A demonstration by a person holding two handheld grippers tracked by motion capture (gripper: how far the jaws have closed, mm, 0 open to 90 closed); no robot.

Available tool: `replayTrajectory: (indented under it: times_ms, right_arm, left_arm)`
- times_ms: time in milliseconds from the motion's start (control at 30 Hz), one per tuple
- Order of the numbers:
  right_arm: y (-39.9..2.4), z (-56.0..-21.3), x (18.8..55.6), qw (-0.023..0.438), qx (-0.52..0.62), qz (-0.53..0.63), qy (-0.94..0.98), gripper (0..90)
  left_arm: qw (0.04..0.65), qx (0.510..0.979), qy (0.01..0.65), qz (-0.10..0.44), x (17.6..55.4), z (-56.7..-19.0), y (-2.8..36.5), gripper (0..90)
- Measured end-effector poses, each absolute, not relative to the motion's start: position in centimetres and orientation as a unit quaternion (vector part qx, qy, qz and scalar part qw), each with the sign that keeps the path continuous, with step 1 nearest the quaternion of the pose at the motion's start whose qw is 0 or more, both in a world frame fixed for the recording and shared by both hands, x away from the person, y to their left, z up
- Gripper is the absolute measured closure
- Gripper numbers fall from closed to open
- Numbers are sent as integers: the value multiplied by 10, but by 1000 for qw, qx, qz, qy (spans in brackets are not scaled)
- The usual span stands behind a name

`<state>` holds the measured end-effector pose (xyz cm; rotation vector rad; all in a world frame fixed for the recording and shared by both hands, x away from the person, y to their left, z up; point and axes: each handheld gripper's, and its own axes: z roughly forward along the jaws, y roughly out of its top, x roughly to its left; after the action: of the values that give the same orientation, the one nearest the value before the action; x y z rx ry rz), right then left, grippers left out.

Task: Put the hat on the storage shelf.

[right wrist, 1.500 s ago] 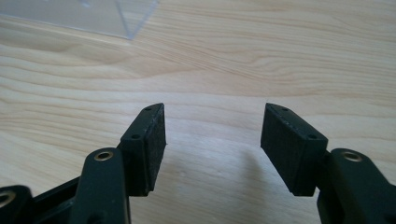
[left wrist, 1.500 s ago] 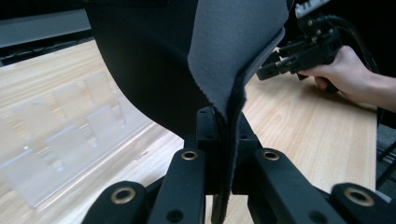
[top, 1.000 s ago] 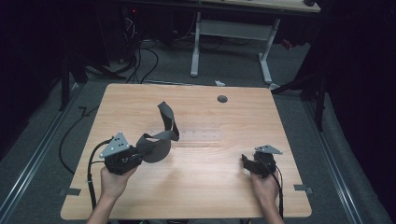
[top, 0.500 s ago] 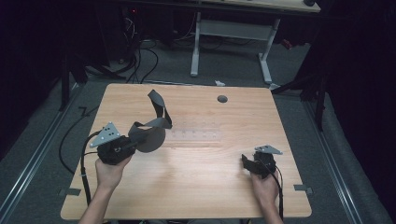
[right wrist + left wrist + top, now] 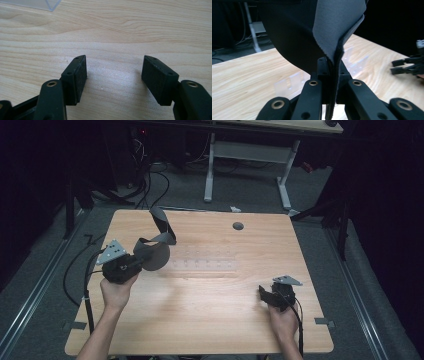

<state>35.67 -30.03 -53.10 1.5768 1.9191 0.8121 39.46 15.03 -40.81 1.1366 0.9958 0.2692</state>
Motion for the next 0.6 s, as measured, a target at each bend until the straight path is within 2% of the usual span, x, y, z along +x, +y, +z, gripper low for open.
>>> replayTrajectory:
  times_ms: [600]
  right_arm:
    - [-300, -531, 357, 261, 583, 300, 709, 370]
  left_arm:
    - [702, 523, 458, 151, 424, -420, 147, 865]
